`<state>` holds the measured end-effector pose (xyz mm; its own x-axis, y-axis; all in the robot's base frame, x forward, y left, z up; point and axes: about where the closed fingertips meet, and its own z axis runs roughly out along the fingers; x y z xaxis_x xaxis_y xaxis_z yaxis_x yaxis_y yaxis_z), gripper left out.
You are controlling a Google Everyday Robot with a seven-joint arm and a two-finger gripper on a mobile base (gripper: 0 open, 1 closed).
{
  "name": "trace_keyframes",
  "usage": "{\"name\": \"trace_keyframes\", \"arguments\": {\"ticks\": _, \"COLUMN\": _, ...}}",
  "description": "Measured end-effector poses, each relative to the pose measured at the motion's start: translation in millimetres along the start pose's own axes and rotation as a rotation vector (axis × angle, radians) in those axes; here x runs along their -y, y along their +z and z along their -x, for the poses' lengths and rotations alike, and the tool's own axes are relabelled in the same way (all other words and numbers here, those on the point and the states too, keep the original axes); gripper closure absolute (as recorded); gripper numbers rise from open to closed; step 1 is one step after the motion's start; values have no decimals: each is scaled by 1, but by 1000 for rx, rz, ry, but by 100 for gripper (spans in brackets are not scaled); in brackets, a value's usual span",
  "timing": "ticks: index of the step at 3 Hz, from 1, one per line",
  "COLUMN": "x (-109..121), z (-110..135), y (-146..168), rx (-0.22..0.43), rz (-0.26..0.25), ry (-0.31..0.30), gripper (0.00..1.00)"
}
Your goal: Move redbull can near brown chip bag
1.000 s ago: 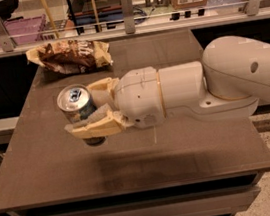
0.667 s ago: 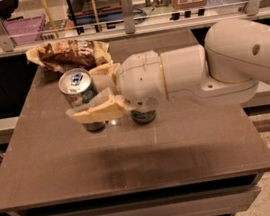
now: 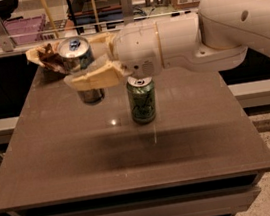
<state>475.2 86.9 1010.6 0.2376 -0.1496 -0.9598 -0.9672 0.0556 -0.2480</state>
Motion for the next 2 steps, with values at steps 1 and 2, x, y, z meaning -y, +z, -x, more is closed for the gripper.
{"name": "trace_keyframes", "arguments": {"ticks": 1, "x": 27, "z": 6, "y": -6, "rx": 10, "rz": -12, "ry": 0, "gripper": 100}}
{"name": "trace_keyframes", "arguments": {"ticks": 2, "x": 54, "z": 9, "y": -17, "rx": 10, "rz": -42, "ry": 1, "gripper": 100}}
